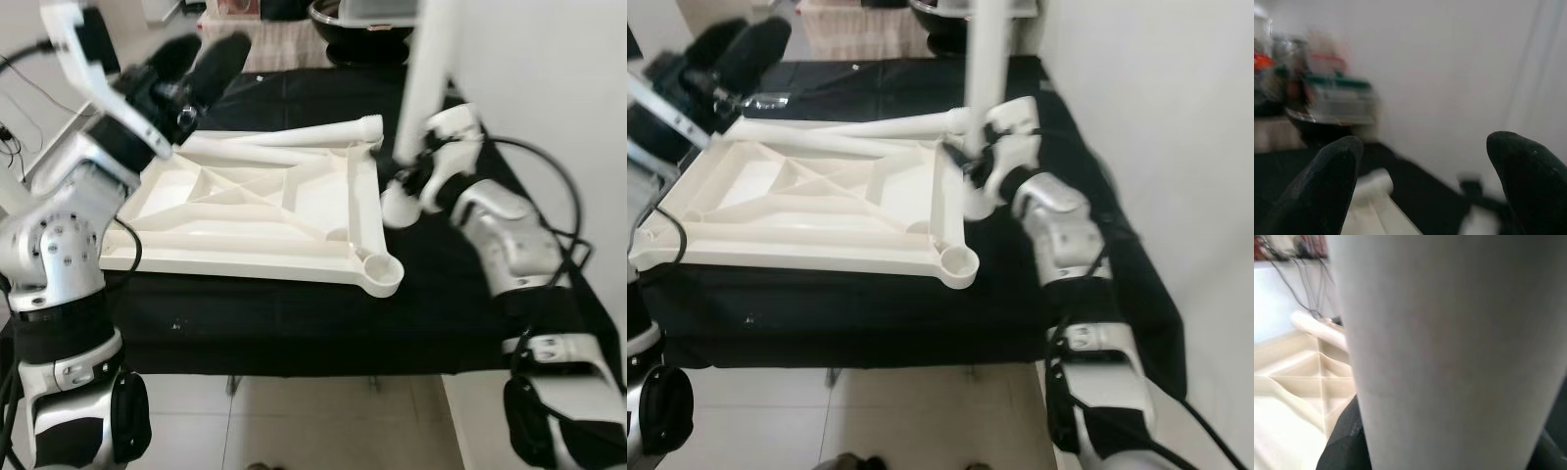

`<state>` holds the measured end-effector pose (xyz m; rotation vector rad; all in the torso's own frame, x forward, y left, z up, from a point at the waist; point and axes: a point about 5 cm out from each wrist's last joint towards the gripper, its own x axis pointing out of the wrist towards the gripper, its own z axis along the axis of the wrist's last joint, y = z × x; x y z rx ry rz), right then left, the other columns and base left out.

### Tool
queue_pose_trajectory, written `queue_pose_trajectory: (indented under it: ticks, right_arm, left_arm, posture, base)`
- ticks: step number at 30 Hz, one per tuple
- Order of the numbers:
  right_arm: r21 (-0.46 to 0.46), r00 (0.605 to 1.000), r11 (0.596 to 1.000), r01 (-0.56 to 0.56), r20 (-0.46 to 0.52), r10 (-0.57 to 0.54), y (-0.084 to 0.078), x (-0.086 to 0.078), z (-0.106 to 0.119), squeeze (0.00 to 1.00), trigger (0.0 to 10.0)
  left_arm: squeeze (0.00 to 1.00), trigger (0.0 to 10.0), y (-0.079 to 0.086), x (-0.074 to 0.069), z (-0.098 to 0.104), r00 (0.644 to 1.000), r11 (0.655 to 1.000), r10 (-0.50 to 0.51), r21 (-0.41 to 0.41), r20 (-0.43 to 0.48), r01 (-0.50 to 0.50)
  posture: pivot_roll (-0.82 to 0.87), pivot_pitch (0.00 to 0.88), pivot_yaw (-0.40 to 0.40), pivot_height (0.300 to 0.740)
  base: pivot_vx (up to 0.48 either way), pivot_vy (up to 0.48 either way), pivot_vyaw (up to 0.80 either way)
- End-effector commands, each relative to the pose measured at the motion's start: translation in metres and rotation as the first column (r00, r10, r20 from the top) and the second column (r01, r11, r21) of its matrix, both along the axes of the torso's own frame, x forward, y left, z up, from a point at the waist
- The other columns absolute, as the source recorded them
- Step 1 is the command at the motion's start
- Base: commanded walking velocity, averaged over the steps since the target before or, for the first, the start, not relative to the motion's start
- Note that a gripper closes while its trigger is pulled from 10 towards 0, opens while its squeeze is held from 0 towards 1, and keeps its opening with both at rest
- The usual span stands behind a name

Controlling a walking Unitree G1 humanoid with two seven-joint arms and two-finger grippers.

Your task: Building children table

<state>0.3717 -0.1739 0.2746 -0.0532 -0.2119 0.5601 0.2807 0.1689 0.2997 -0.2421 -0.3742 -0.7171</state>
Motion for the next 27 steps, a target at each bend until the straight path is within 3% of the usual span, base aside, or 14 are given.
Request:
queue_pose_trajectory:
  ticks: [1,2,3,6,7,8,9,10,13,15,18,23,27]
  right_arm:
    - [0.010,0.982,0.984,-0.179,0.056,0.179,0.012,-0.015,0.007,0.00,10.0]
    - [0.010,0.982,0.984,-0.179,0.056,0.179,0.012,-0.015,0.007,0.00,10.0]
    - [-0.002,0.967,0.969,-0.247,0.062,0.247,0.016,-0.022,0.005,0.00,10.0]
    - [-0.017,0.955,0.958,-0.288,0.063,0.288,0.018,-0.026,0.003,0.00,10.0]
    - [-0.030,0.944,0.946,-0.323,0.060,0.324,0.021,-0.029,-0.001,0.00,10.0]
    - [-0.030,0.944,0.946,-0.323,0.060,0.324,0.021,-0.029,-0.001,0.00,10.0]
    - [-0.037,0.930,0.932,-0.360,0.056,0.362,0.024,-0.031,-0.003,0.00,10.0]
    - [-0.037,0.930,0.932,-0.360,0.056,0.362,0.024,-0.031,-0.003,0.00,10.0]
    - [-0.063,0.860,0.859,-0.508,0.028,0.510,0.035,-0.042,-0.009,0.00,10.0]
    - [-0.083,0.814,0.811,-0.579,-0.001,0.580,0.040,-0.047,-0.016,0.00,10.0]
    - [-0.079,0.791,0.788,-0.611,-0.022,0.611,0.043,-0.048,-0.021,0.00,10.0]
    - [-0.056,0.782,0.780,-0.623,-0.049,0.621,0.046,-0.042,-0.030,0.00,10.0]
    - [-0.052,0.783,0.781,-0.622,-0.066,0.619,0.048,-0.038,-0.034,0.00,10.0]
  left_arm:
    - [0.00,10.0,-0.025,-0.019,-0.043,0.986,0.986,-0.093,0.127,-0.138,0.111]
    - [0.00,10.0,-0.025,-0.019,-0.043,0.986,0.986,-0.093,0.127,-0.138,0.111]
    - [0.00,10.0,-0.034,-0.033,-0.065,0.971,0.972,-0.127,0.170,-0.203,0.163]
    - [0.00,10.0,-0.041,-0.045,-0.081,0.955,0.961,-0.152,0.188,-0.253,0.202]
    - [0.00,10.0,-0.048,-0.059,-0.097,0.939,0.946,-0.169,0.219,-0.298,0.240]
    - [0.00,10.0,-0.048,-0.059,-0.097,0.939,0.946,-0.169,0.219,-0.298,0.240]
    - [0.00,10.0,-0.052,-0.070,-0.109,0.927,0.940,-0.160,0.235,-0.339,0.248]
    - [0.00,10.0,-0.052,-0.070,-0.109,0.927,0.940,-0.160,0.235,-0.339,0.248]
    - [0.00,10.0,-0.054,-0.085,-0.132,0.922,0.941,-0.044,0.294,-0.384,0.167]
    - [0.00,10.0,-0.057,-0.091,-0.140,0.935,0.924,0.012,0.362,-0.356,0.126]
    - [0.00,10.0,-0.057,-0.094,-0.140,0.944,0.917,0.050,0.389,-0.327,0.087]
    - [0.00,10.0,-0.052,-0.100,-0.137,0.966,0.883,0.131,0.470,-0.225,-0.010]
    - [0.00,10.0,-0.050,-0.102,-0.135,0.968,0.871,0.178,0.486,-0.175,-0.073]
  posture:
    - [-0.01,0.199,0.007,0.740]
    - [-0.01,0.199,0.007,0.740]
    - [-0.01,0.199,0.007,0.740]
    - [-0.01,0.201,0.010,0.740]
    - [-0.02,0.201,0.009,0.740]
    - [-0.02,0.201,0.009,0.740]
    - [-0.01,0.202,0.011,0.740]
    - [-0.01,0.202,0.011,0.740]
    - [-0.01,0.210,0.014,0.740]
    - [-0.01,0.215,0.014,0.740]
    - [0.00,0.229,0.012,0.740]
    - [0.01,0.252,0.017,0.740]
    - [0.02,0.273,0.023,0.740]
  base:
    - [0.000,0.000,0.00]
    - [0.000,0.000,0.00]
    - [0.000,0.000,0.00]
    - [0.000,0.000,0.00]
    - [0.000,0.000,0.00]
    - [0.000,0.000,0.00]
    - [0.000,0.000,0.00]
    - [0.000,0.000,0.00]
    - [0.000,0.000,0.00]
    - [0.000,0.000,0.00]
    - [0.000,0.000,0.00]
    - [0.000,0.000,0.00]
    - [0.000,0.000,0.00]
